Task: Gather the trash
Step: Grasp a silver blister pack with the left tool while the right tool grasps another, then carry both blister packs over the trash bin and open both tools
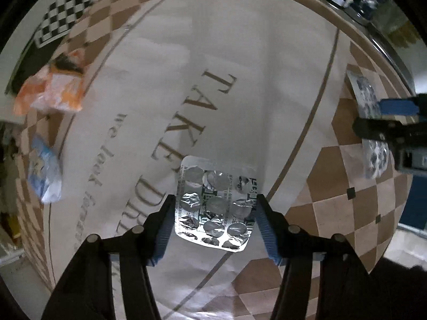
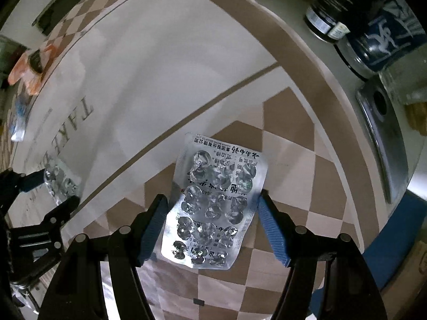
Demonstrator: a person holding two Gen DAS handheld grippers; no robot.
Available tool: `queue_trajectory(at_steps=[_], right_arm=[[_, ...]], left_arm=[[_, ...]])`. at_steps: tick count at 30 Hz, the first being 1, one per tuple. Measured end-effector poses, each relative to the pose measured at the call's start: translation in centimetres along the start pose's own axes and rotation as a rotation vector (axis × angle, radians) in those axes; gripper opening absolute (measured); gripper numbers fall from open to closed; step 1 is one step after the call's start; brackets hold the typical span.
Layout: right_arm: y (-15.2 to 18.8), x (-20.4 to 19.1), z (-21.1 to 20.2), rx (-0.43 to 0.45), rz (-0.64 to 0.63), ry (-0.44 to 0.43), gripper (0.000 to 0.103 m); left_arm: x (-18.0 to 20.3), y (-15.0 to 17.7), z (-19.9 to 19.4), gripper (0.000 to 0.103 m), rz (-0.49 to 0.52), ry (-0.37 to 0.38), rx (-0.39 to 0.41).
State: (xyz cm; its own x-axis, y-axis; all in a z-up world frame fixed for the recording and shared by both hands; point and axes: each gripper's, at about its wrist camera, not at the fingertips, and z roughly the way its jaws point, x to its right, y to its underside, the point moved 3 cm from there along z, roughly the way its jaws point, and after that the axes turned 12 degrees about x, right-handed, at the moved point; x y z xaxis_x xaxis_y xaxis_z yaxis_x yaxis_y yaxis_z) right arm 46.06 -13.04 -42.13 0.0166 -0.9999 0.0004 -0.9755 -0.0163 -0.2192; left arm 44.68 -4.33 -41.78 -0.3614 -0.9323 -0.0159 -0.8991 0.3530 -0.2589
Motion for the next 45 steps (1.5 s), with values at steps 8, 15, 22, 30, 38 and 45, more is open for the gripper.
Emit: queue_trajectory(at_steps=[8, 15, 22, 30, 38, 45], right_arm=[[1.4, -2.5, -3.8, 0.085, -0.072, -0.029, 0.071], [5.8, -5.3, -9.0, 0.194, -0.143, -0.099, 0.071], [14.4, -9.4, -14.2, 0.263, -0.234, -0.173, 0.070], [29.2, -11.3, -18.1, 0.273, -0.264, -0.201, 0.070], [42.6, -11.5, -15.9, 0.154, -0.311, -0.186, 0.070], [49.5, -10.1, -6.6, -0.005, -0.324, -0.157, 0.070]], left_arm=[[-3.1, 4.9, -5.0, 0.055, -0.294, -0.082, 0.101], [-3.8, 12.5, -12.7, 0.055, -0.557, -0.176, 0.219], [-3.2, 24.5, -19.1, 0.055, -0.728, -0.244, 0.328], [2.1, 37.8, -23.1, 0.055, -0.796, -0.239, 0.344], [6.6, 46.5, -19.4, 0.055, -0.880, -0.168, 0.240], [7.9, 53.9, -7.7, 0.055, -1.092, -0.014, 0.076]])
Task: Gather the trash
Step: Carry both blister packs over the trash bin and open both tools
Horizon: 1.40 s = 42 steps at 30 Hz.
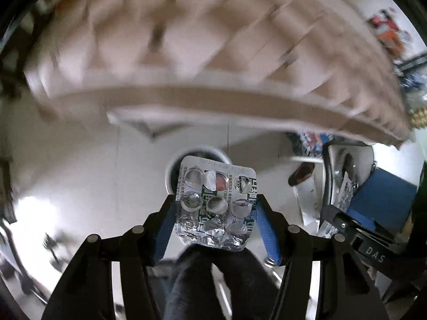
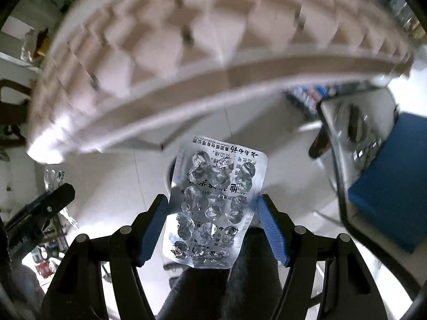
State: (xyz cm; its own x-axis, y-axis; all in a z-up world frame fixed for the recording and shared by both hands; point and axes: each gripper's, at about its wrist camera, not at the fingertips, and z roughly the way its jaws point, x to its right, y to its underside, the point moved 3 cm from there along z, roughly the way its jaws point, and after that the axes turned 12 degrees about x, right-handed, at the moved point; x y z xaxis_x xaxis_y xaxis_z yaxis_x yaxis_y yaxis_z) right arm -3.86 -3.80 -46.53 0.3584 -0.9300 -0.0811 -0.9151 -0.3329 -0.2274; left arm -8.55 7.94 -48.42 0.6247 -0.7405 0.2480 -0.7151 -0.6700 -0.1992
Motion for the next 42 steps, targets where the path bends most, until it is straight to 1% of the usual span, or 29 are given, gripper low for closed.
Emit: queue_trajectory(at_steps=[3, 6, 8, 9, 12, 14, 15, 16, 18, 19, 20, 21, 22, 24, 26, 29, 30, 32, 36, 42], right_arm=[[2.1, 0.8, 5.5, -0.062, 0.015, -0.016, 0.070], [3.8, 1.4, 11.7, -0.109, 0.031, -0.036, 0.070], [4.6, 1.7, 15.9, -0.131, 0.036, -0.049, 0.070], [5.1, 1.9, 18.8, -0.145, 0.041, -0.059, 0.070], [6.0, 2.0, 24.7, -0.169, 0.049, -0.088, 0.070], [6.7, 1.9, 28.9, -0.195, 0.055, -0.113, 0.071], [6.9, 1.8, 30.4, -0.203, 0.052, -0.126, 0.071], [7.1, 1.5, 31.8, -0.210, 0.042, -0.133, 0.071], [7.9, 1.0, 34.6, -0.236, 0.014, -0.158, 0.071], [8.1, 0.9, 35.6, -0.247, 0.003, -0.165, 0.073], [8.4, 0.9, 36.6, -0.254, -0.003, -0.175, 0.077], [8.7, 0.8, 37.0, -0.257, -0.007, -0.179, 0.094], [9.1, 0.4, 37.3, -0.260, -0.014, -0.182, 0.103], [9.6, 0.5, 37.7, -0.262, -0.027, -0.185, 0.103], [9.8, 0.7, 37.5, -0.262, -0.039, -0.171, 0.103], [9.6, 1.1, 36.4, -0.248, -0.086, -0.123, 0.103], [9.5, 1.0, 35.7, -0.237, -0.107, -0.104, 0.103], [9.3, 0.9, 34.1, -0.215, -0.137, -0.067, 0.103], [8.6, 0.5, 30.6, -0.169, -0.192, 0.006, 0.103], [7.6, 0.3, 25.4, -0.125, -0.215, 0.035, 0.103]], left_arm=[[-2.3, 1.2, 5.6, 0.055, -0.086, 0.024, -0.077], [-4.4, 2.4, 12.0, 0.055, -0.150, 0.053, -0.128], [-5.4, 3.2, 16.2, 0.055, -0.173, 0.093, -0.167], [-6.0, 3.3, 18.3, 0.056, -0.182, 0.102, -0.181], [-7.2, 4.2, 23.6, 0.057, -0.188, 0.111, -0.227], [-8.0, 4.7, 26.3, 0.057, -0.195, 0.119, -0.251], [-8.2, 4.9, 26.9, 0.063, -0.197, 0.120, -0.258], [-8.6, 5.1, 27.5, 0.077, -0.202, 0.120, -0.263], [-9.2, 5.3, 28.1, 0.092, -0.208, 0.126, -0.263], [-9.5, 5.4, 28.1, 0.093, -0.211, 0.123, -0.264], [-9.8, 5.6, 28.0, 0.093, -0.213, 0.115, -0.265], [-10.1, 5.7, 27.8, 0.093, -0.212, 0.105, -0.263], [-10.2, 5.8, 27.8, 0.093, -0.209, 0.090, -0.257], [-10.7, 5.9, 27.0, 0.093, -0.194, 0.051, -0.234], [-10.9, 5.9, 25.7, 0.093, -0.173, -0.011, -0.180], [-10.7, 5.8, 23.7, 0.093, -0.100, -0.114, -0.105], [-10.4, 5.8, 23.0, 0.093, -0.079, -0.137, -0.091], [-10.1, 5.8, 21.9, 0.093, -0.055, -0.162, -0.072], [-8.9, 5.8, 19.8, 0.093, -0.029, -0.177, -0.050], [-7.3, 5.9, 15.8, 0.093, -0.001, -0.191, -0.022]])
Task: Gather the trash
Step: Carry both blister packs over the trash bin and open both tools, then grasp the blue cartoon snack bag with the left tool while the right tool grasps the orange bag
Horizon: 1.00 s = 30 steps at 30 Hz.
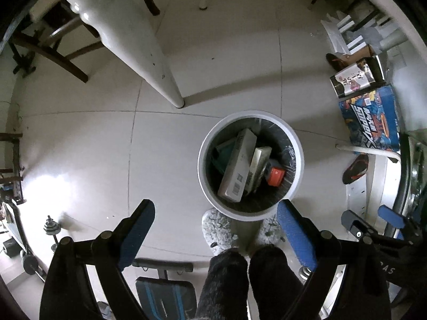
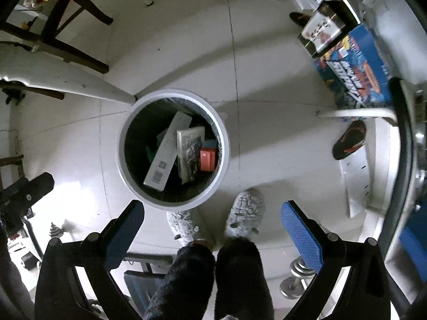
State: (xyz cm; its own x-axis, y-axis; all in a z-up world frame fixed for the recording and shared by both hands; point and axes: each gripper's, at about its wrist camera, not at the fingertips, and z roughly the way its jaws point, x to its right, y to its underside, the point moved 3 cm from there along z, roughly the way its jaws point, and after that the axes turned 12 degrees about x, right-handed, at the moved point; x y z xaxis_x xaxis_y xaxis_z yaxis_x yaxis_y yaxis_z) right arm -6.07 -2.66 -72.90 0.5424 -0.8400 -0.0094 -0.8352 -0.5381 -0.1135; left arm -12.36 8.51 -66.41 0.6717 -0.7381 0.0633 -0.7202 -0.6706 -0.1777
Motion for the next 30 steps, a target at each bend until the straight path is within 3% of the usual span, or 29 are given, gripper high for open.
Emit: queue_trajectory(at_steps=[9, 17, 24, 30], right_arm=[[0.1, -1.0, -9.0, 0.036, -0.028, -0.003, 0.103], [-0.1, -2.7, -19.4, 0.076, -0.024, -0.026, 0.103], [-2.2, -3.9, -29.7, 0.141, 0.022, -0.076, 0.103], [-6.7, -3.5, -35.3, 0.202, 0.106, -0.141, 0.103]], left_arm=[[0.2, 0.7, -8.1, 0.093, 0.012, -0.004, 0.025], [-0.4, -0.4, -18.1, 0.093, 0.044, -0.006, 0.100], [-1.4, -3.5, -26.3, 0.093, 0.041, -0.029, 0.194], [-0.6, -8.8, -29.6, 0.093, -0.011, -0.048, 0.254]])
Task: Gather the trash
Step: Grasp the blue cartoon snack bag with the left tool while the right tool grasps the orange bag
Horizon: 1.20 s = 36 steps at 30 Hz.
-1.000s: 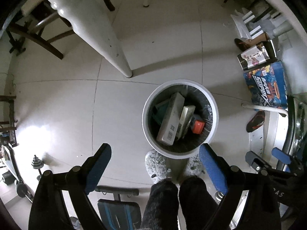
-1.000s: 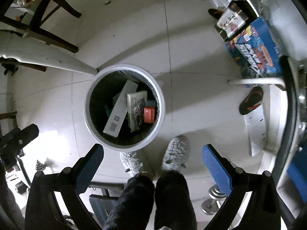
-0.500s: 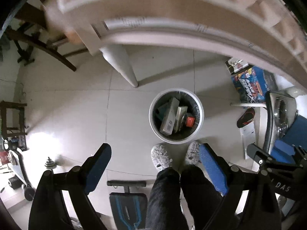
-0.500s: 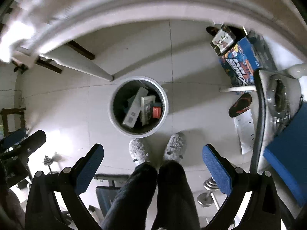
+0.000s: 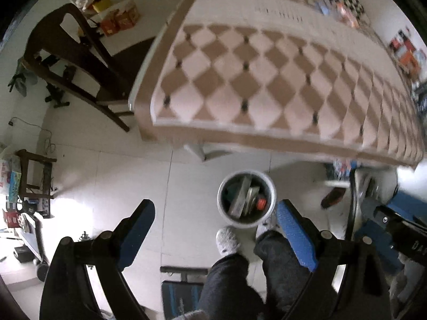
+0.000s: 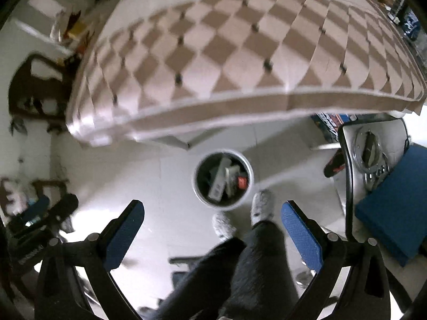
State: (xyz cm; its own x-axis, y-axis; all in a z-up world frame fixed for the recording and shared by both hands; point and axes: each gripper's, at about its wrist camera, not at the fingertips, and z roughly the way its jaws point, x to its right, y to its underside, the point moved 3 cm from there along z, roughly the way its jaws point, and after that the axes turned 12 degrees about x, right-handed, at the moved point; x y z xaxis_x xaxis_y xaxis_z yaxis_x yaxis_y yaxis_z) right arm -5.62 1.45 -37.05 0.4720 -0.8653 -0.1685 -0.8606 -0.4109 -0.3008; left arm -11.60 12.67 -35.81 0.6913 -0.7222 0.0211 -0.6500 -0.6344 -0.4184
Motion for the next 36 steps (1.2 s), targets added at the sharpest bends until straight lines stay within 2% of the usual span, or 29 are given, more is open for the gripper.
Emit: queue_trajectory(at_steps=[5, 10, 14, 17, 23, 27, 32, 34, 35, 36], right_arm=[[-7.7, 2.2, -1.1, 0.065, 0.084, 0.012, 0.103], [-18.0, 6.9, -0.3, 0.096, 0.132, 0.030, 0.103], [-28.3, 11.4, 1.6, 0.123, 0.104, 0.075, 0.103], [-37.4, 14.1, 4.1, 0.134, 0.086, 0.111, 0.103], [-52.4, 17.1, 10.2, 0.143, 0.049, 0.143, 0.103], [-60.0, 17.6, 14.4, 0.132, 0.016, 0.145, 0.102], [-65.1, 17.8, 19.4, 0.082, 0.011, 0.117, 0.089], [-66.0, 18.4, 21.3, 0.045, 0.018, 0.097, 0.070], [-66.3, 18.6, 22.0, 0.026, 0.025, 0.079, 0.064], [-66.5, 19.0, 22.7, 0.010, 0.036, 0.059, 0.042]], left_arm=[[3.5, -6.9, 0.9, 0.093, 0.013, -0.018, 0.056], [9.3, -15.5, 4.9, 0.093, 0.045, -0.039, 0.072], [12.9, -21.5, 10.5, 0.093, -0.008, -0.046, 0.003], [15.7, -26.0, 15.1, 0.093, -0.046, -0.050, -0.069], [20.2, -33.6, 21.1, 0.093, -0.044, -0.069, -0.105], [22.1, -37.9, 24.5, 0.093, -0.024, -0.093, -0.122], [23.4, -41.9, 26.4, 0.093, -0.041, -0.085, -0.131], [24.0, -43.1, 26.2, 0.093, -0.054, -0.062, -0.127], [24.4, -43.7, 26.0, 0.093, -0.063, -0.043, -0.123], [24.9, -44.2, 25.7, 0.093, -0.072, -0.021, -0.119]])
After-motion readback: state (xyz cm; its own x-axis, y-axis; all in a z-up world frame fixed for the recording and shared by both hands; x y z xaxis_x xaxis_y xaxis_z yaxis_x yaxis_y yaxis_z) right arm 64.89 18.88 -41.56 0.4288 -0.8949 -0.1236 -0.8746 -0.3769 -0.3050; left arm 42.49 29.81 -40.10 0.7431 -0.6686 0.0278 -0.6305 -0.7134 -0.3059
